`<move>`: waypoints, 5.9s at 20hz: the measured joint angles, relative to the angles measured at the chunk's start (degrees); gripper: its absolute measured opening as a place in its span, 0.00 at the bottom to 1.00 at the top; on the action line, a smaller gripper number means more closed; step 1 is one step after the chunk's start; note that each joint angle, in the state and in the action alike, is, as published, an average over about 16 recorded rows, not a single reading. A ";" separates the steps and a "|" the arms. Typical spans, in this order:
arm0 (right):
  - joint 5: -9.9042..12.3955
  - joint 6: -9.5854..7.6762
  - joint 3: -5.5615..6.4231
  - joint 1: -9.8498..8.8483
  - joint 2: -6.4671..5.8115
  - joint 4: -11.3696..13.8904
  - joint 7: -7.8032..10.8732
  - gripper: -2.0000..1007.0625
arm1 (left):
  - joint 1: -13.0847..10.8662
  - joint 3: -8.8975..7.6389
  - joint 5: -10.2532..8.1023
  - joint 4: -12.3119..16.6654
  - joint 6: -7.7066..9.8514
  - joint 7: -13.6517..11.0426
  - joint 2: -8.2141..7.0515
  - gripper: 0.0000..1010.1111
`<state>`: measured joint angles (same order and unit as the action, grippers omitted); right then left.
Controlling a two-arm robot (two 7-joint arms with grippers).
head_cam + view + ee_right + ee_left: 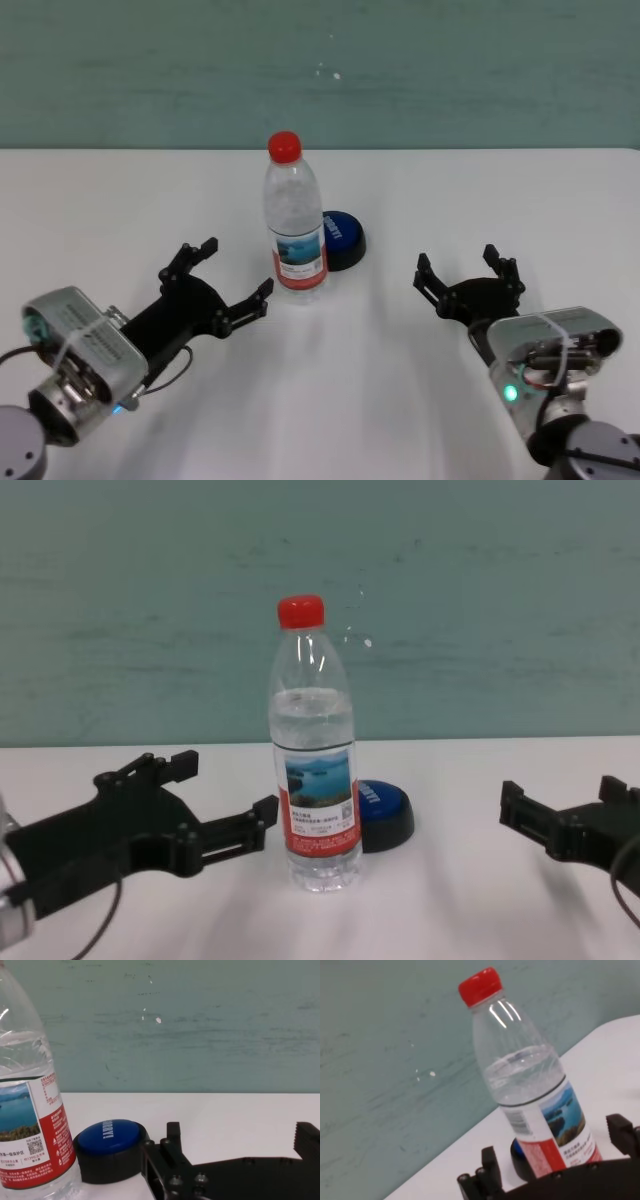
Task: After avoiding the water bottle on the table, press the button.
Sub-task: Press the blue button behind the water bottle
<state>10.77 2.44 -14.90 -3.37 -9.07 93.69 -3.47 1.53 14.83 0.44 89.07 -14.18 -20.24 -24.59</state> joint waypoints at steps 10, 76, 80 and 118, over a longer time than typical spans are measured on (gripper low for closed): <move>0.00 0.00 0.00 0.00 0.00 0.00 0.00 1.00 | -0.77 1.22 2.43 -0.23 0.54 3.67 3.86 0.99; -0.43 -0.06 0.11 -0.10 -0.13 0.29 0.76 1.00 | -19.10 -7.33 1.38 10.56 -0.61 7.78 7.76 0.99; -0.90 -0.44 0.34 -0.33 -0.49 1.31 1.92 1.00 | -19.10 -7.33 1.38 10.56 -0.61 7.79 7.77 0.99; 1.50 2.15 0.34 -6.22 -10.14 11.36 22.41 1.00 | -19.10 -7.33 1.39 10.56 -0.61 7.78 7.76 0.99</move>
<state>12.26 4.60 -14.56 -9.59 -19.21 105.05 18.94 -17.57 7.51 1.82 99.63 -14.79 -12.45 -16.82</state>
